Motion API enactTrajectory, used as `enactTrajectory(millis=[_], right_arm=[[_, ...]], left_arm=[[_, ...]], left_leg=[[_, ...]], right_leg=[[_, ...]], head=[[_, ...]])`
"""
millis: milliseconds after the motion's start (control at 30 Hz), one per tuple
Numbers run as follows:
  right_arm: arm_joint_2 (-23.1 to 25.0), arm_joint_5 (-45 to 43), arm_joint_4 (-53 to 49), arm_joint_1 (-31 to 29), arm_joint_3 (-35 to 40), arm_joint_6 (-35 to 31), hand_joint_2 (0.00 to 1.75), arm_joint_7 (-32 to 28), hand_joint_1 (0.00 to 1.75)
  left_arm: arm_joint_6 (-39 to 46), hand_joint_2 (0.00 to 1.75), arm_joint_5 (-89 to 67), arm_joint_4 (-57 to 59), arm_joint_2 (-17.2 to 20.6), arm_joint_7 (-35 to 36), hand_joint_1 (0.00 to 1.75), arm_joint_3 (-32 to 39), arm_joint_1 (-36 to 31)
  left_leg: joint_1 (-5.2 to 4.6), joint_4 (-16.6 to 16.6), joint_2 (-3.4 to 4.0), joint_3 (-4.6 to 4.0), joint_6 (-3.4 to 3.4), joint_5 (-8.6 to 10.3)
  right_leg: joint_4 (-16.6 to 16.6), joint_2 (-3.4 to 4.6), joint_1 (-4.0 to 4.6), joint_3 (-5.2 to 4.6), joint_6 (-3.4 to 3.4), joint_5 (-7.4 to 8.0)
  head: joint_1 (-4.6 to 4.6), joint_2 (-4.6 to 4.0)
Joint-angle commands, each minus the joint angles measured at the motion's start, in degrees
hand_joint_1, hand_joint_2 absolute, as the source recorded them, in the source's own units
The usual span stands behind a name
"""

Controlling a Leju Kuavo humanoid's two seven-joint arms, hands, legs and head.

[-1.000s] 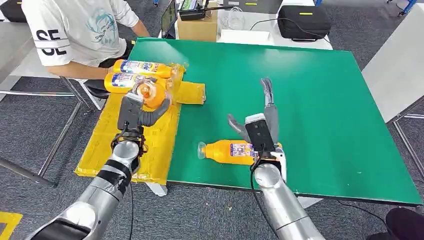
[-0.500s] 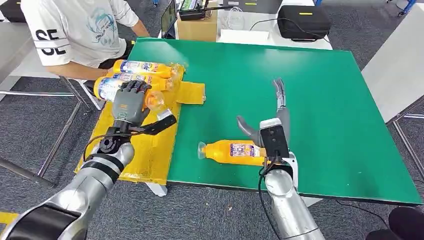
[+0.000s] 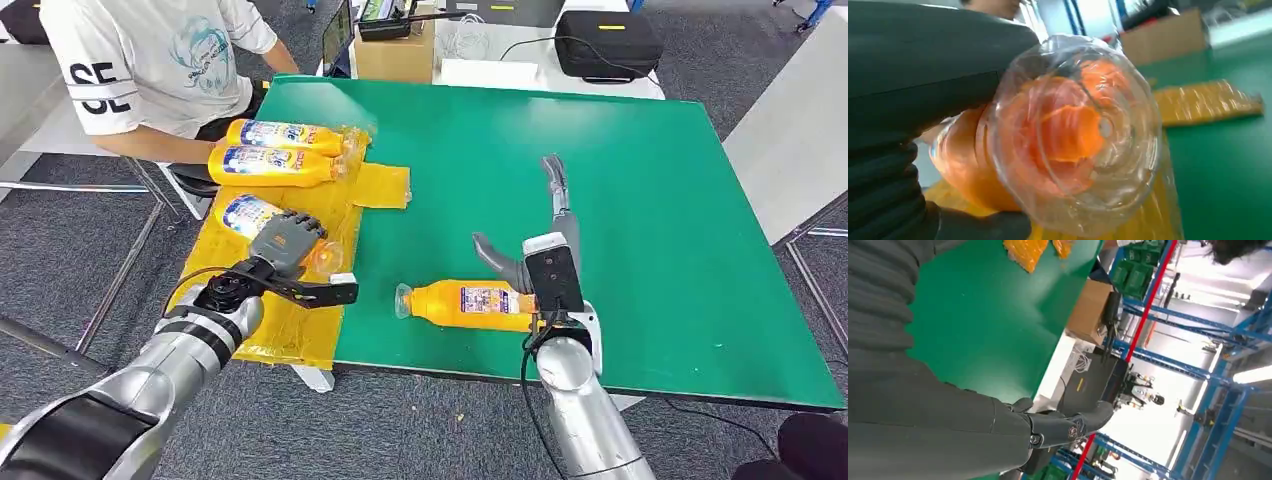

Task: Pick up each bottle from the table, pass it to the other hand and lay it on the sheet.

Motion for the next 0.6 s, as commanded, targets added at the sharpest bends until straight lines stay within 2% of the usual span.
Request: enactTrajectory(millis=[33,67,100,133,167,367,467,500,567,600], right_arm=[[-1.3,-0.7,1.3,-1.7,-0.4,1.0,1.75,0.4,0.00],[-1.2,-0.7,1.5,-1.8,-0.3,1.2,1.75,0.4,0.00],[-1.2,-0.7,1.6,-1.8,-0.3,1.2,1.75,0.4,0.00],[-1.2,-0.7,1.6,-1.8,-0.2,1.3,1.75,0.4,0.00],[-1.3,-0.7,1.6,-1.7,-0.2,1.4,1.75,0.3,0.00],[-1.6,-0.4,2.4,-2.1,0.2,1.9,1.75,0.8,0.00],[-1.8,-0.1,3.3,-2.3,0.5,2.1,1.75,1.2,0.00],[-2.0,-0.3,4.0,-2.6,0.6,2.4,1.75,1.4,0.00],[-2.1,-0.3,4.6,-2.8,0.6,2.5,1.75,1.4,0.00],[-2.2,-0.4,5.3,-3.0,0.6,2.7,1.75,1.5,0.00]], left_arm=[[-5.1,1.75,4.3,6.3,0.5,-3.9,1.75,-4.1,-4.2],[-3.7,1.75,5.0,6.0,0.1,-3.5,1.75,-3.8,-3.7],[-3.9,1.75,5.2,6.2,-0.1,-2.9,0.80,-4.0,-3.5],[-2.3,1.75,5.3,5.7,-0.3,-2.3,0.23,-4.2,-3.1],[-2.5,1.75,6.7,6.0,-0.8,-2.5,0.00,-3.5,-2.8],[0.2,1.75,11.0,5.0,-1.2,-3.9,0.00,-1.5,-2.0],[2.0,1.75,16.9,3.0,-1.3,-7.5,0.00,2.4,-0.8],[1.5,1.75,21.7,1.4,-1.4,-11.3,0.00,5.2,0.2],[0.9,1.75,22.2,0.6,-1.0,-11.6,0.00,5.0,0.5],[-0.3,1.75,26.1,-1.1,-0.9,-14.0,0.00,7.0,1.5]], left_leg=[[0.05,0.0,0.04,0.28,-0.08,-0.12],[0.05,0.0,0.06,0.23,-0.07,-0.10],[0.07,0.0,0.09,0.34,-0.10,-0.16],[0.06,0.0,0.08,0.28,-0.08,-0.12],[0.04,0.0,0.02,0.18,-0.06,-0.07],[0.04,0.0,0.03,0.23,-0.05,-0.10],[0.03,0.0,0.07,0.24,-0.05,-0.11],[0.07,0.0,0.10,0.42,-0.09,-0.20],[0.04,0.0,0.06,0.21,-0.06,-0.09],[0.03,0.0,0.05,0.13,-0.05,-0.05]], right_leg=[[0.0,0.00,0.06,0.28,-0.11,-0.11],[0.0,0.01,0.06,0.23,-0.09,-0.08],[0.0,0.02,0.09,0.34,-0.14,-0.14],[0.0,0.01,0.07,0.29,-0.11,-0.10],[0.0,-0.04,0.05,0.20,-0.08,-0.07],[0.0,-0.01,0.06,0.25,-0.08,-0.09],[0.0,0.03,0.05,0.26,-0.08,-0.08],[0.0,0.04,0.08,0.44,-0.13,-0.16],[0.0,0.02,0.05,0.23,-0.08,-0.06],[0.0,0.03,0.04,0.15,-0.06,-0.03]], head=[[0.00,0.00],[0.00,0.00],[-0.02,0.00],[0.00,0.00],[0.00,0.00],[0.00,0.00],[0.00,0.00],[0.00,0.00],[0.00,0.00],[0.00,0.00]])
